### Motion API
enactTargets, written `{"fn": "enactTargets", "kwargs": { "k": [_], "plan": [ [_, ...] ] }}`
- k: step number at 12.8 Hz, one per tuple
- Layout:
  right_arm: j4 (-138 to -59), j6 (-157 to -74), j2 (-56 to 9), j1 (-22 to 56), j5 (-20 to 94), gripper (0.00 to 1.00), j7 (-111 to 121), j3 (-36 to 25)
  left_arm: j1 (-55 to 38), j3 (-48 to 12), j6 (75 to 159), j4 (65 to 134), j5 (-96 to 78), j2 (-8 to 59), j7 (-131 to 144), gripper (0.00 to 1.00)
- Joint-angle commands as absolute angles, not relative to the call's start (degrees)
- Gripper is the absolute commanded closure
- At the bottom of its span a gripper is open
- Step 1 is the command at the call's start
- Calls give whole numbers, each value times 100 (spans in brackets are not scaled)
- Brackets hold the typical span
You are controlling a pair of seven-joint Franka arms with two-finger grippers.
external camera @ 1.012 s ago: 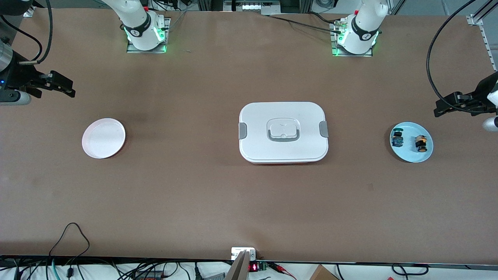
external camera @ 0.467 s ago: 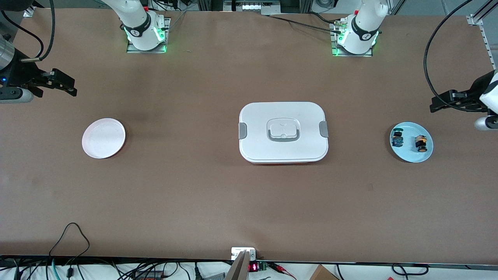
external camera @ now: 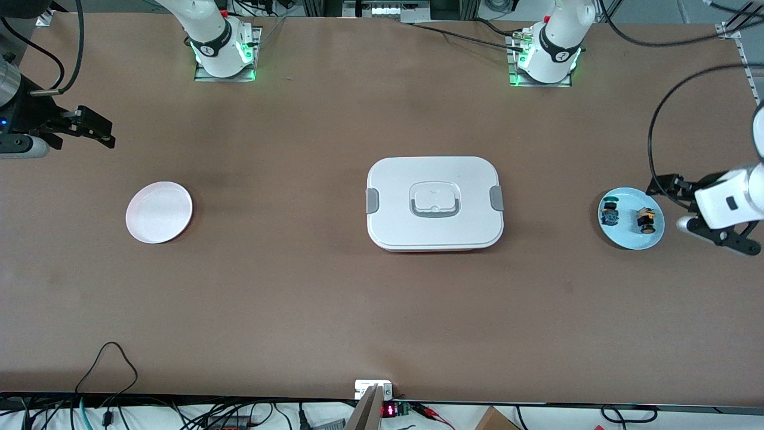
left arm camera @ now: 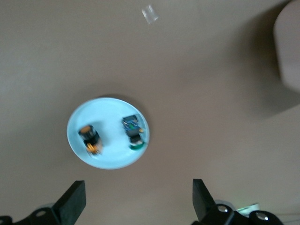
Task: Transfer orange switch to right arm and place
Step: 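Move the left gripper down over the orange switch on the blue plate, then lower the left gripper and close it on the orange switch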
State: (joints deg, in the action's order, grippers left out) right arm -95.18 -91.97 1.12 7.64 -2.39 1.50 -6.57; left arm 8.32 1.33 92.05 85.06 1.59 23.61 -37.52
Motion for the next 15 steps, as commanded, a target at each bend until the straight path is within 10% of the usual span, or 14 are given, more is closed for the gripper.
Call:
{"fn": "enactTargets", "kwargs": {
  "k": [1, 15],
  "plan": [
    [-9492, -9202, 114, 765, -334, 0, 141, -659, 1211, 97, 9771, 8595, 220, 2793, -5321, 0],
    [-9483, -9185, 0, 721, -264, 0, 132, -677, 2091, 27, 12489, 10028, 352, 3050, -11362, 0]
  ]
}}
